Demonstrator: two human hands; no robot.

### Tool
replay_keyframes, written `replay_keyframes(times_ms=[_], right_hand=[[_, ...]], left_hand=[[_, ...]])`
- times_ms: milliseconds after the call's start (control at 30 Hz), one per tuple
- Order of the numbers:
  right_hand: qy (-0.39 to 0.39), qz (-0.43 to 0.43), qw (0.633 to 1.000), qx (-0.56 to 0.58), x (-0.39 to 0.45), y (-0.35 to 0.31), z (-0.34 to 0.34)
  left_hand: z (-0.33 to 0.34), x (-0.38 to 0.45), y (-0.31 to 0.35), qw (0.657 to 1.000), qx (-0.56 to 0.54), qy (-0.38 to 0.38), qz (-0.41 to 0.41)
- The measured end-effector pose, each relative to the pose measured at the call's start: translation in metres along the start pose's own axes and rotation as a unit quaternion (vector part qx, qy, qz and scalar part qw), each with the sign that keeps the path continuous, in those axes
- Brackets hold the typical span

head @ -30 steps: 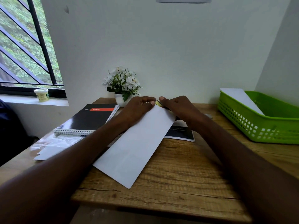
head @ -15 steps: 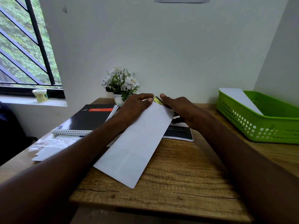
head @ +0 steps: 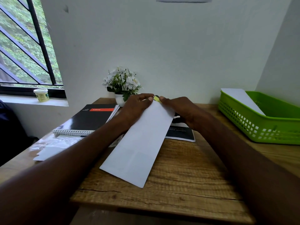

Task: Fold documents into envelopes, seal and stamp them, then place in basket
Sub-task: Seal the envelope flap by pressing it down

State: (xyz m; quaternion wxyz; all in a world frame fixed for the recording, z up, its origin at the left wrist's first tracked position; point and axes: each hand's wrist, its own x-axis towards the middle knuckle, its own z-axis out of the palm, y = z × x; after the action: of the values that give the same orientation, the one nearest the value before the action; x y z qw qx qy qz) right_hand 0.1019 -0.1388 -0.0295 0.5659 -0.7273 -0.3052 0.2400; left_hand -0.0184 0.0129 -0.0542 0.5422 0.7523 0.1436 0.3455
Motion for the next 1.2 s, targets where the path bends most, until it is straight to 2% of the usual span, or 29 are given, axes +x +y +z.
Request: replay_keyframes(times_ms=[100, 200, 300, 433, 700, 933, 1100, 1200], right_hand=[[0.001, -0.028, 0.998, 0.052, 0.0, 0.001, -0.003], [0.008, -0.035, 0.994, 0.104, 0.0, 0.002, -0.005], [-0.008, -0.043, 0.992, 0.118, 0.0, 0.003, -0.001], [-0.019, -0.062, 0.991, 0.12, 0.001, 0.005, 0.007], [0.032, -0.069, 0.986, 0.149, 0.003, 0.005, 0.001], [0.115, -0.058, 0.98, 0.153, 0.007, 0.008, -0.004], [0.052, 0.014, 0.984, 0.168, 0.006, 0.004, -0.006], [0.003, 0.021, 0.986, 0.167, 0.006, 0.006, 0.0]], left_hand=[[0.001, -0.002, 0.003, 1.0, 0.0, 0.016, -0.009], [0.001, -0.005, 0.005, 0.996, -0.064, 0.012, -0.057], [0.001, -0.008, 0.007, 0.987, -0.118, -0.005, -0.104], [0.001, -0.012, 0.011, 0.985, -0.121, -0.003, -0.12], [-0.001, -0.007, 0.004, 0.987, -0.123, 0.029, -0.102], [-0.003, -0.009, 0.005, 0.982, -0.144, 0.041, -0.114], [-0.001, -0.012, 0.009, 0.985, -0.142, 0.017, -0.096], [-0.001, -0.01, 0.007, 0.988, -0.12, 0.007, -0.097]])
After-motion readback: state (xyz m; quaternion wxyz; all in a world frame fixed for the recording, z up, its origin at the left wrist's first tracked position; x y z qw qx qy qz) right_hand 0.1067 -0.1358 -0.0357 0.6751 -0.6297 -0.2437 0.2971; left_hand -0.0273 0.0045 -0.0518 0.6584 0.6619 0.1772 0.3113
